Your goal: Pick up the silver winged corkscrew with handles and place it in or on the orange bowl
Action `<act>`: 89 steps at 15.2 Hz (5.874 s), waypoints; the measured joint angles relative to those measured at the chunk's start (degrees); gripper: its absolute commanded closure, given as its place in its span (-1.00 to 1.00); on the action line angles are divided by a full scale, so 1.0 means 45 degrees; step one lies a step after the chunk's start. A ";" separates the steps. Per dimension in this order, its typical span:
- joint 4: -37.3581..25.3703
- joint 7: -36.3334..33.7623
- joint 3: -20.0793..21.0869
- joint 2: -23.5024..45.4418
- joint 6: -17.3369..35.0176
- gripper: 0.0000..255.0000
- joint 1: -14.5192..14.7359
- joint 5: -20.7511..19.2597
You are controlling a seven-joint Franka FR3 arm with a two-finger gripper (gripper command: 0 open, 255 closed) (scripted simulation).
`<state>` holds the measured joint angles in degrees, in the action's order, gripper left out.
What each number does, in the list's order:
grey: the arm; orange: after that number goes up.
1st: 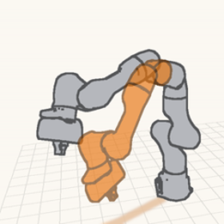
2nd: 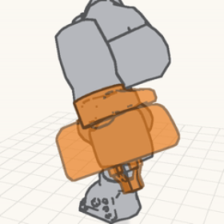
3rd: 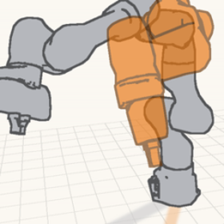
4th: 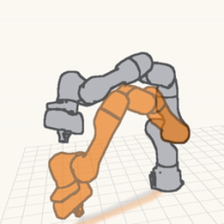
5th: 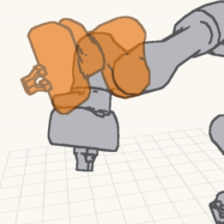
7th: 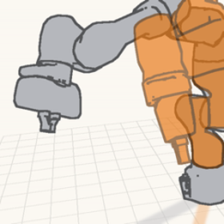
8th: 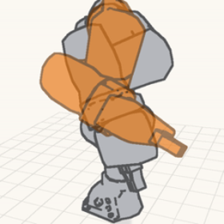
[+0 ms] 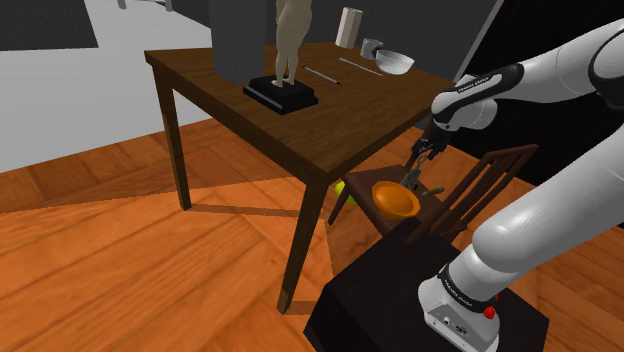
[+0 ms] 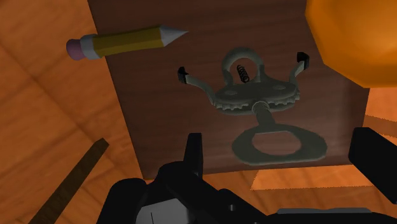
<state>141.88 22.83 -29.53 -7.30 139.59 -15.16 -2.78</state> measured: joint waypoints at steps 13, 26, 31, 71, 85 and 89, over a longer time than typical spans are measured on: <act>0.0057 0.0115 -0.0032 0.0242 0.0284 1.00 0.0040 0.0167; -0.0428 -0.0319 0.0137 -0.0663 -0.1016 1.00 -0.0078 -0.0382; -0.0860 -0.0557 0.0292 -0.1206 -0.1951 1.00 -0.0130 -0.0633; -0.0862 -0.4601 0.4149 -0.7354 -0.8235 1.00 0.0135 -0.0946; 0.1476 -0.4635 0.3881 -0.7273 -0.5820 1.00 0.0017 -0.1191; 0.2095 -0.4658 0.3798 -0.7098 -0.5029 1.00 -0.0004 -0.1260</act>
<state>151.31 1.87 -12.44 -39.24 116.96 -15.18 -8.45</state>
